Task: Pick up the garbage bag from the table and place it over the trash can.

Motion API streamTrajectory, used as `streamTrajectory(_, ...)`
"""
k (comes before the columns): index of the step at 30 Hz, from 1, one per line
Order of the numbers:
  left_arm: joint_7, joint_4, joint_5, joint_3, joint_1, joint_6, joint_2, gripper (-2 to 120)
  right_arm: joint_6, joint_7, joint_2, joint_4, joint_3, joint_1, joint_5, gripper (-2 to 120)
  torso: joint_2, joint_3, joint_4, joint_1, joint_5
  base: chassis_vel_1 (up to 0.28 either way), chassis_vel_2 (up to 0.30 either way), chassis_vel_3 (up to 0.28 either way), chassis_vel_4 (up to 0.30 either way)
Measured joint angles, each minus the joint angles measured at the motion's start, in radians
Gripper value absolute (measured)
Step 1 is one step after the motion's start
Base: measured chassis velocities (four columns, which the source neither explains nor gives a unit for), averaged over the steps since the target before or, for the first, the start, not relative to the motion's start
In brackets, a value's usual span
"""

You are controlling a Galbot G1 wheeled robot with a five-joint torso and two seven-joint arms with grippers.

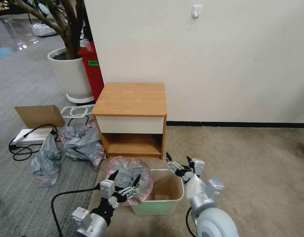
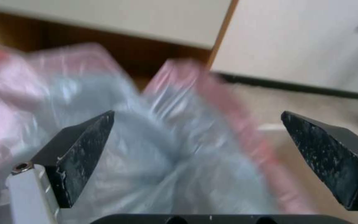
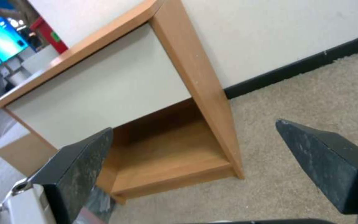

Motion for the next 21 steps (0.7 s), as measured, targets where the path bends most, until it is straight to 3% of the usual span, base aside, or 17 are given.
streamTrajectory(7,-0.093,0.014,-0.020,0.017,-0.016,-0.013,-0.012,100,0.027,-0.006,0.007,-0.010,0.034,-0.028,-0.001,100,0.000,0.000,0.0000,0.000,0.0003,0.000,0.000,0.000,0.000)
streamTrajectory(21,-0.194,-0.028,0.000,0.021,0.001,-0.055,-0.030,100,0.037,-0.012,0.014,-0.025,0.033,-0.036,-0.011,100,0.000,0.000,0.0001,0.000,0.0002,0.000,0.000,0.000,0.000)
